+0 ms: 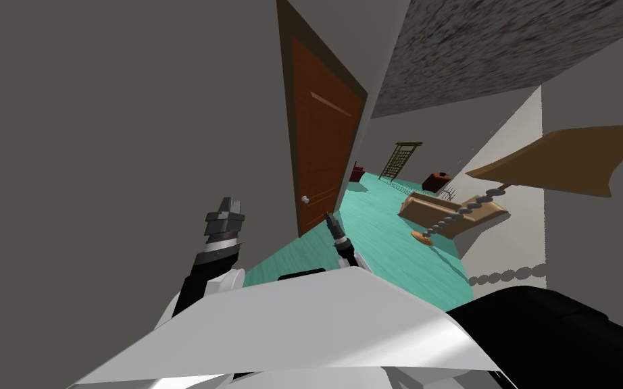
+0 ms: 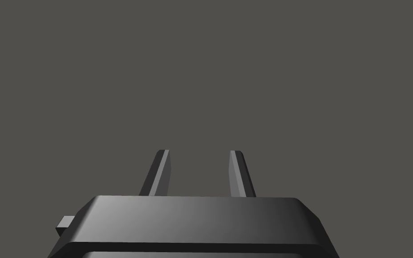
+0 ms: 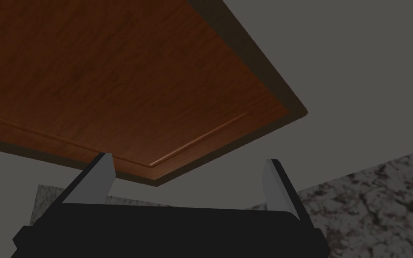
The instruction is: Pull the door open
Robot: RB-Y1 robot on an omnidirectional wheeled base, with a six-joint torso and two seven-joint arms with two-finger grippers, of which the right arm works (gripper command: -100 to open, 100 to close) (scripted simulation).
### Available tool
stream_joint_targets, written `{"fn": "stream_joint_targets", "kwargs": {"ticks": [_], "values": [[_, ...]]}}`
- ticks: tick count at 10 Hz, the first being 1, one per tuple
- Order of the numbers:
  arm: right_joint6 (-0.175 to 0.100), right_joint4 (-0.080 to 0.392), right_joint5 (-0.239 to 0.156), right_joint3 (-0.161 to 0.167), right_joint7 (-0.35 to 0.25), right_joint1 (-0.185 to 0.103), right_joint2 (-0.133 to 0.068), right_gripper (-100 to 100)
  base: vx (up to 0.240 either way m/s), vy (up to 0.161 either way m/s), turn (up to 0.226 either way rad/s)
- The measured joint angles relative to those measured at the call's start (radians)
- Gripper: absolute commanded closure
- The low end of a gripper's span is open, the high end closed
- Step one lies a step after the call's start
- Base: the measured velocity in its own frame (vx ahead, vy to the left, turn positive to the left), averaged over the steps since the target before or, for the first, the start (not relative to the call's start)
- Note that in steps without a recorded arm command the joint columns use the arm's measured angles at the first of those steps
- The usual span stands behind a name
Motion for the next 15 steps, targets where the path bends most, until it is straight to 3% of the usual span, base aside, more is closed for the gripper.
{"fn": "stream_joint_targets", "kwargs": {"ticks": [15], "values": [[-0.095,0.378,0.144,0.018,0.319,-0.121,-0.045,-100,0.098,0.023,-0.027]]}}
